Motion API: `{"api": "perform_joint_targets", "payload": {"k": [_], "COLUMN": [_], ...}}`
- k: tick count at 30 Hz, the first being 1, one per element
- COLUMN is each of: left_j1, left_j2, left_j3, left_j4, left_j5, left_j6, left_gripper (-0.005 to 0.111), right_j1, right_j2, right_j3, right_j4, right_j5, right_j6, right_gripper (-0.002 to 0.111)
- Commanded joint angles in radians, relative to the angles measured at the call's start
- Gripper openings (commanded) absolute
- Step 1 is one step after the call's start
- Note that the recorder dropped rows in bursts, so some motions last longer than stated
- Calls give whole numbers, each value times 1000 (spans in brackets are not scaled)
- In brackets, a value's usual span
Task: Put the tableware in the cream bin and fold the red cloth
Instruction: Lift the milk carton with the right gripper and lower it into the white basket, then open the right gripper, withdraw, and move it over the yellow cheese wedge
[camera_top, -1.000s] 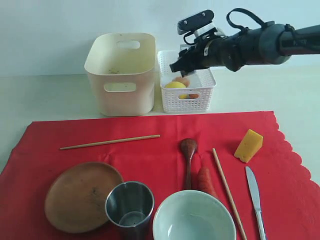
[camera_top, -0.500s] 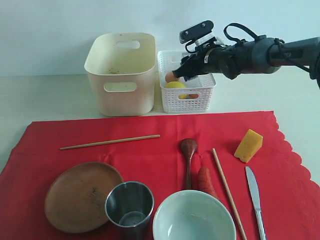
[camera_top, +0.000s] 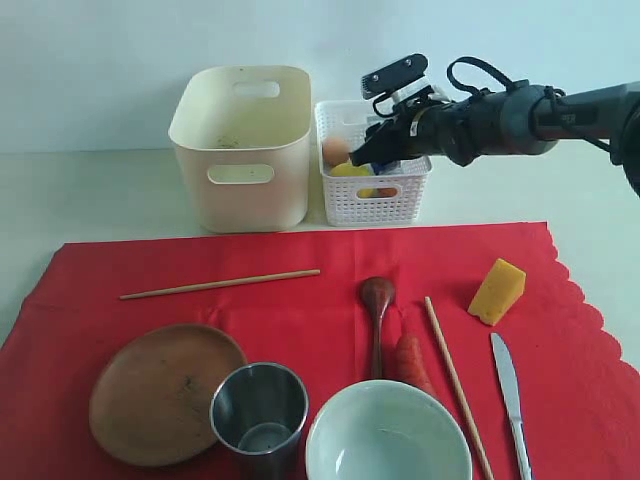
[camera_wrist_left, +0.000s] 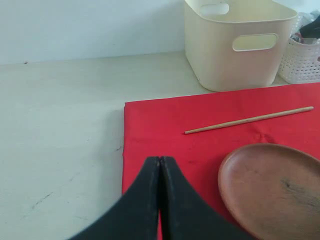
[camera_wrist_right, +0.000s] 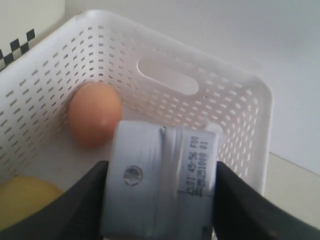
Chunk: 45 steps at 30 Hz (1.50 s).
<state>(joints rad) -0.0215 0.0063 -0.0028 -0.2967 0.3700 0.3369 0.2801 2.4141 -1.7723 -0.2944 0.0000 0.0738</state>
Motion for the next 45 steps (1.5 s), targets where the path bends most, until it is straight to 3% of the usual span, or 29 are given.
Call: {"api": "perform_joint_targets", "payload": {"k": [1, 4, 8, 18, 38, 45], "left_j1": [3, 3, 3, 3, 3, 3], "left_j2": [-6, -6, -6, -6, -6, -6], "left_j3": [3, 3, 3, 3, 3, 3], "left_j4": [-2, -2, -2, -2, -2, -2], "left_j5": [-2, -2, -2, -2, -2, -2], "left_j6": [-2, -2, -2, -2, -2, -2], "left_gripper": [0, 0, 0, 0, 0, 0], "right_j1": [-8, -8, -6, -6, -6, -6], "right_j2": [-16, -30, -72, -200, -491, -644], "right_j3": [-11, -11, -11, -11, -11, 65], "right_j4": [1, 1, 1, 1, 8, 8], "right_j5": [-6, 0, 21, 217, 947, 948], "right_j6": [-1, -1, -1, -1, -133, -134], "right_gripper": [61, 76, 83, 83, 82, 81]}}
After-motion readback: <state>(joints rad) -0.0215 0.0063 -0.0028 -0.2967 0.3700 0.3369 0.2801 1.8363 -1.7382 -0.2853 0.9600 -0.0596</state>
